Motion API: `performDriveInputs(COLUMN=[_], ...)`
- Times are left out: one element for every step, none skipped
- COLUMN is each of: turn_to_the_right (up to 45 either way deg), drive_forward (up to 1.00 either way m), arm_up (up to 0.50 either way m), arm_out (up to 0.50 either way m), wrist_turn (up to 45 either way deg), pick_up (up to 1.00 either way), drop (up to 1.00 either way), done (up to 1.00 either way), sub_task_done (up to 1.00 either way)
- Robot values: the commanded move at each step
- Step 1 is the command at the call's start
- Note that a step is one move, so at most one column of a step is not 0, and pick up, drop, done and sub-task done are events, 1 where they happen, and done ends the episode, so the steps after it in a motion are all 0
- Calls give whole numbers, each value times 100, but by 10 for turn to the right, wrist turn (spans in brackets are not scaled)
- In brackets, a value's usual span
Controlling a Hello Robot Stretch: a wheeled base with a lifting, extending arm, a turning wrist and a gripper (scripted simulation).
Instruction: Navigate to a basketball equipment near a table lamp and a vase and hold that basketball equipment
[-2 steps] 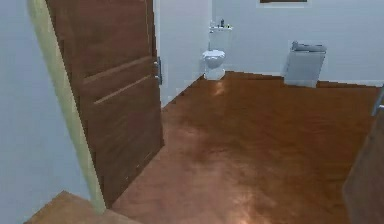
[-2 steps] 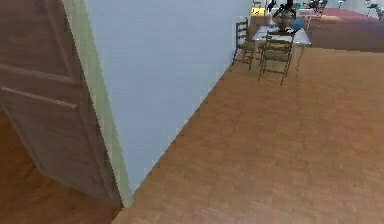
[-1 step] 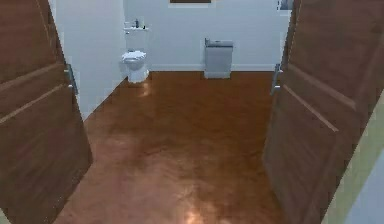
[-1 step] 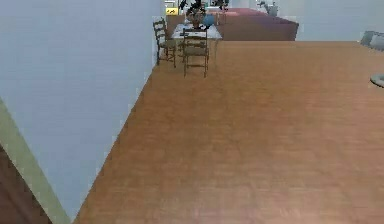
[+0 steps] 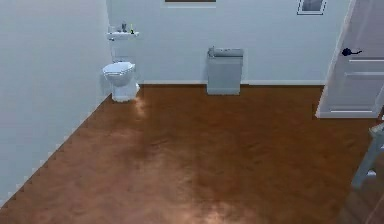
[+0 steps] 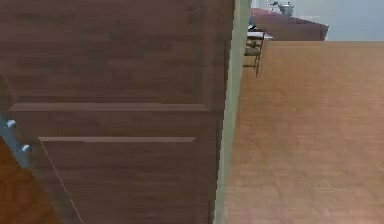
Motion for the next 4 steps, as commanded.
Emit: performDriveInputs(turn_to_the_right=[0,330,30,0], drive_forward=[95,0,0,100], arm_up=[0,0,0,0], arm_out=[0,0,0,0], wrist_turn=[0,0,0,0], pick_up=[0,0,0,0], drop=[0,0,0,0], done=[0,0,0,0], sub_task_done=[0,0,0,0])
